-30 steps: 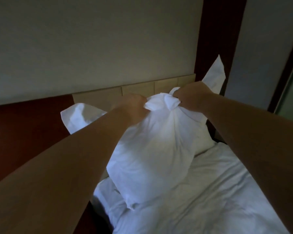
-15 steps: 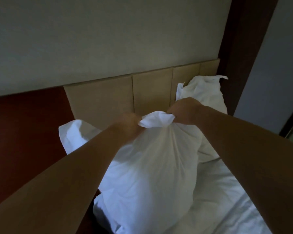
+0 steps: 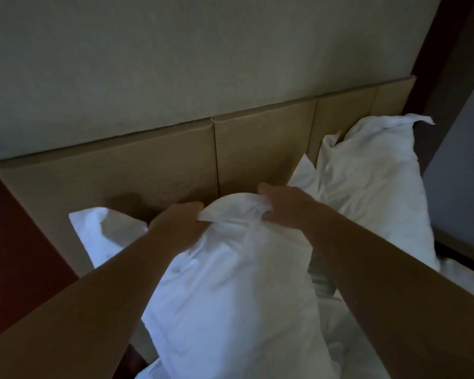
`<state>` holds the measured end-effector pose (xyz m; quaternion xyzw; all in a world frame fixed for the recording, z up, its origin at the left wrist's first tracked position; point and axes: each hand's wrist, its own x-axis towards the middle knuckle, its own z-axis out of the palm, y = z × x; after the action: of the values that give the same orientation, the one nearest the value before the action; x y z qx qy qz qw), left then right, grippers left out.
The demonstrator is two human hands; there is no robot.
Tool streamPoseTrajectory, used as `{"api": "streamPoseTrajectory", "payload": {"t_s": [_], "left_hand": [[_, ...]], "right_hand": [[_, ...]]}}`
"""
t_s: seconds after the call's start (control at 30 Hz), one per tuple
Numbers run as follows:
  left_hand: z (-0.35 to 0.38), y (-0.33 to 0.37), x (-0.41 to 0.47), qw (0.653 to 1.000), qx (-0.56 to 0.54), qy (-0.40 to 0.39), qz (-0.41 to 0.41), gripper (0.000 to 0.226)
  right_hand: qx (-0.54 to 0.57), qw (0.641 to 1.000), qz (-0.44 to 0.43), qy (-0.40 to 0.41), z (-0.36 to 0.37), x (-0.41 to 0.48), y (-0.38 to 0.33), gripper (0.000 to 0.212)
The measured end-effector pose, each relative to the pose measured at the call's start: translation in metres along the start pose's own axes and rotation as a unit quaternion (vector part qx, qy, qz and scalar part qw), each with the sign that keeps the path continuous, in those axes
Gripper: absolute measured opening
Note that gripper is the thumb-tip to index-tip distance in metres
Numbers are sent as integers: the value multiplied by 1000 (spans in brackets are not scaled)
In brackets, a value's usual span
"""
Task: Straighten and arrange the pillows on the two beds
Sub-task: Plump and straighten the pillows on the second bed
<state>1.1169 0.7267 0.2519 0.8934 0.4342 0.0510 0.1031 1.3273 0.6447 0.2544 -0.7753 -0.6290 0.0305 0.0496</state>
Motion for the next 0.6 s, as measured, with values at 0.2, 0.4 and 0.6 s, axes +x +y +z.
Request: {"api": "streamPoseTrajectory", "payload": {"t_s": [0.2,0.4,0.6], "left_hand": [[24,-12,20,999,28,-18,4,26],[-13,2,20,1000,11,-29,4,30],[-56,16,11,999,-44,-11,-10,29]], "right_hand": [[-84,996,10,-22,35,32,7,33],[-76,996,-22,-34,-2,38,6,28],[-70,997,-20,-32,-54,38,4,25]]}}
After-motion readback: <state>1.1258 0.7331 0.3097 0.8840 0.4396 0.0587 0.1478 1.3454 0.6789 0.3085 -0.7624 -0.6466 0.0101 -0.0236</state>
